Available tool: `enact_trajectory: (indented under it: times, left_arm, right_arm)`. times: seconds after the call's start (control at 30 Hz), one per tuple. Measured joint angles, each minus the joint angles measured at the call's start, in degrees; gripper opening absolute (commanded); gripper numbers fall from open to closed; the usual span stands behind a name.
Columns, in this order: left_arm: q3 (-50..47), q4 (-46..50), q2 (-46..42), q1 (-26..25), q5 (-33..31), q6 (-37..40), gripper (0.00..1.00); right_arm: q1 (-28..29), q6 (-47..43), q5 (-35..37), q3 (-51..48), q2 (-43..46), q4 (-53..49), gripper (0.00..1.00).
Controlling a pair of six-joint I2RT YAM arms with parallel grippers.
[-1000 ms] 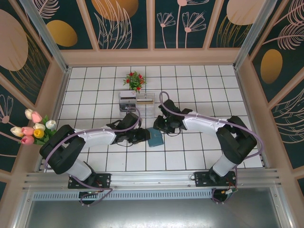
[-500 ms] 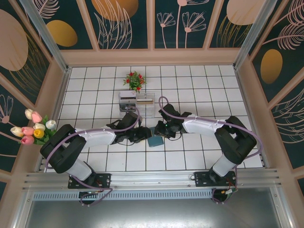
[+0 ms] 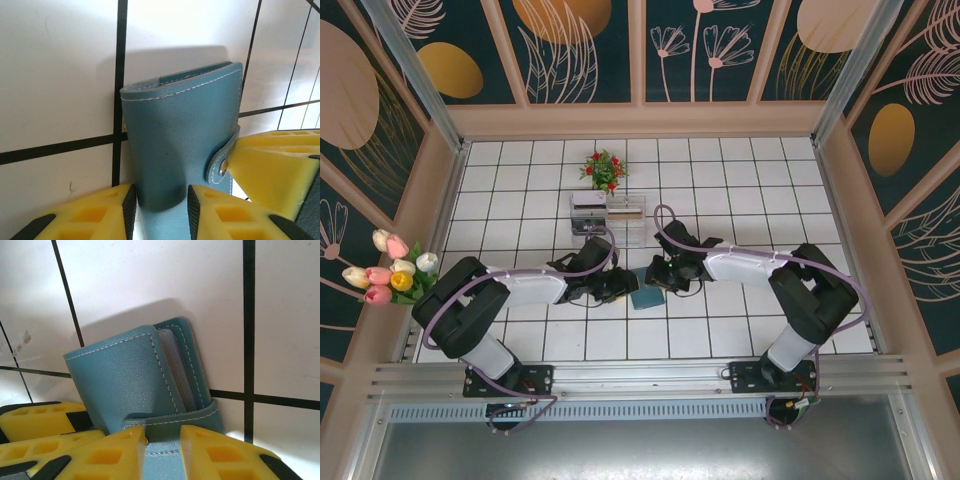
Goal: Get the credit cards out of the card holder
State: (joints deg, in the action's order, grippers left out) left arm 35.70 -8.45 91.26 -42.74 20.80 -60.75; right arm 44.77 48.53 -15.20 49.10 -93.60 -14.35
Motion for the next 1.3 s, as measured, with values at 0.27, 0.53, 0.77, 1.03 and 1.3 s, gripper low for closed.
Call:
enact_trajectory:
  times: [0.27, 0.53, 0.77, 1.03, 1.3]
  left_arm:
    - [-1.7, -3.2, 0.1, 0.1, 0.7, -1.7, 0.3]
    - [-3.2, -6.0, 0.1, 0.8, 1.3, -4.5, 0.15]
    - [-3.2, -7.8, -1.2, 0.9, 1.3, -4.3, 0.0]
    - [-3.2, -8.8, -4.7, 0.8, 1.3, -2.0, 0.0]
    - [-3.2, -7.1, -6.8, 0.8, 1.7, 1.0, 0.0]
  right_arm:
    - [0.0, 0.0, -0.3, -0.1, 0.0, 0.3, 0.28]
    - [-0.3, 0.5, -0.8, -1.0, 0.1, 1.9, 0.29]
    - [-0.3, 1.6, 0.9, -1.3, 2.1, 2.0, 0.38]
    - [1.4, 2.6, 9.3, -1.1, 10.2, -2.7, 0.42]
    - [4.0, 2.8, 12.2, -0.9, 12.5, -5.1, 0.4]
